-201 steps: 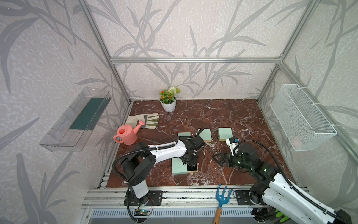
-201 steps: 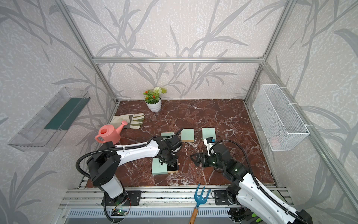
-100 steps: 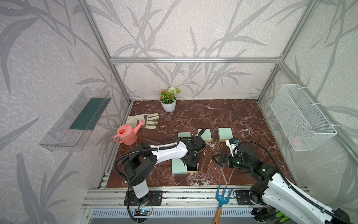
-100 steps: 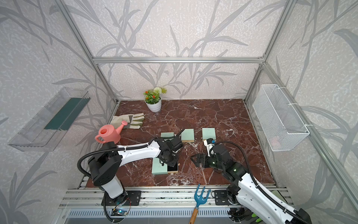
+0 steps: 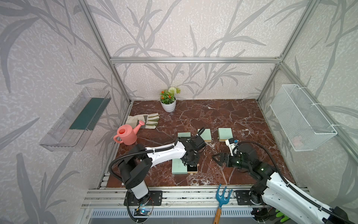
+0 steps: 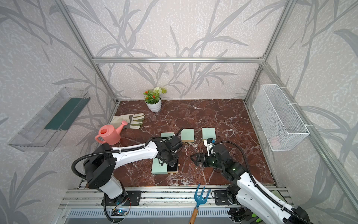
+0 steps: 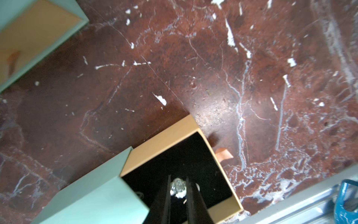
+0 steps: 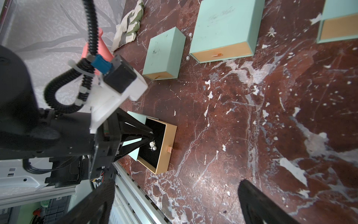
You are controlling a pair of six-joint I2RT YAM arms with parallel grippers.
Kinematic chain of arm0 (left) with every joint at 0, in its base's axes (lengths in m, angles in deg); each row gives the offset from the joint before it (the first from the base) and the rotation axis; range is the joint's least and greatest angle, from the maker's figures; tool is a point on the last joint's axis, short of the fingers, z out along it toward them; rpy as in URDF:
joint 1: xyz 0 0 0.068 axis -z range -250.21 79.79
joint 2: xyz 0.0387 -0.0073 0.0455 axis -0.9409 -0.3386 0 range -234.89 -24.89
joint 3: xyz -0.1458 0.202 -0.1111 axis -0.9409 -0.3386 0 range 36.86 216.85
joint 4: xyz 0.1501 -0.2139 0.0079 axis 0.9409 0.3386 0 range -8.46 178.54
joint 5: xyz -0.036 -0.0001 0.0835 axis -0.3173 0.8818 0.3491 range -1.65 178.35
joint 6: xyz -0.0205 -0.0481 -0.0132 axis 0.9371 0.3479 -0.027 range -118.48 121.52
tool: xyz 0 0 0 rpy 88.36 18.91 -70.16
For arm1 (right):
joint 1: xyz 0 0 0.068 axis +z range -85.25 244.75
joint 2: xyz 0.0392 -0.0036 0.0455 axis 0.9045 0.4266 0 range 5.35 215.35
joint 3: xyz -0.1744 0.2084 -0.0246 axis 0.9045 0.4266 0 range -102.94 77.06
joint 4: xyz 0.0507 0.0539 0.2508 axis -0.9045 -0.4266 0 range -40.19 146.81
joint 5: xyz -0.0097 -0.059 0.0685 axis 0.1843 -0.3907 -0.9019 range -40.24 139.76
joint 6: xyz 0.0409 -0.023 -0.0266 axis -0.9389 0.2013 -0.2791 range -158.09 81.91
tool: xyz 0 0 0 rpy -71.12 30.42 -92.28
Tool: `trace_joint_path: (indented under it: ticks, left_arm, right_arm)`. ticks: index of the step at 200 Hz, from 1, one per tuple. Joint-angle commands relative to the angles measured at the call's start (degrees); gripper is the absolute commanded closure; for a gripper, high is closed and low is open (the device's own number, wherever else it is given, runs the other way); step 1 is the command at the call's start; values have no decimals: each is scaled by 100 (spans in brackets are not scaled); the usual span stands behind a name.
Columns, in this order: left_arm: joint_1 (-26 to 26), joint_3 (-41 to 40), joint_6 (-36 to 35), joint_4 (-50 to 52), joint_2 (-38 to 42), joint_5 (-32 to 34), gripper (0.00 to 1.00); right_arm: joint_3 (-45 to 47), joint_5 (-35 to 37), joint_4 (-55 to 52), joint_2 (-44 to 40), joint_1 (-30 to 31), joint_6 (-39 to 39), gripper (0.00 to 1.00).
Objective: Take out the earrings from the drawer-style jewelry box
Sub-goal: Pick up the earring from the drawer, then place the earring at the center of the board.
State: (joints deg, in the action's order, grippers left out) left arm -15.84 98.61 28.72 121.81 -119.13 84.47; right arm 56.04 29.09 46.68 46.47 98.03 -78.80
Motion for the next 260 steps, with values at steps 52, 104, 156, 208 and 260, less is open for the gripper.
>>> trace_joint_path:
  ticks: [52, 104, 156, 208, 260]
  left_arm:
    - [-3, -63, 799, 709, 1204, 858, 83]
    - [-855, 240, 746, 971, 1601, 990, 83]
    - [-2198, 617, 366, 685, 1132, 955, 82]
    - [-2969, 957, 288, 276, 156, 783, 83]
    - [-3187, 1335, 250, 99, -751, 661, 83]
  right_arm:
    - [-157, -66, 240, 192, -82, 181, 1]
    - [-346, -175, 339, 417, -78, 326, 1]
    - [-386, -340, 497, 406, -81, 360, 1]
    - [-474, -577, 450, 450, -84, 525, 1]
    - [-527, -678, 129, 367, -87, 727, 1]
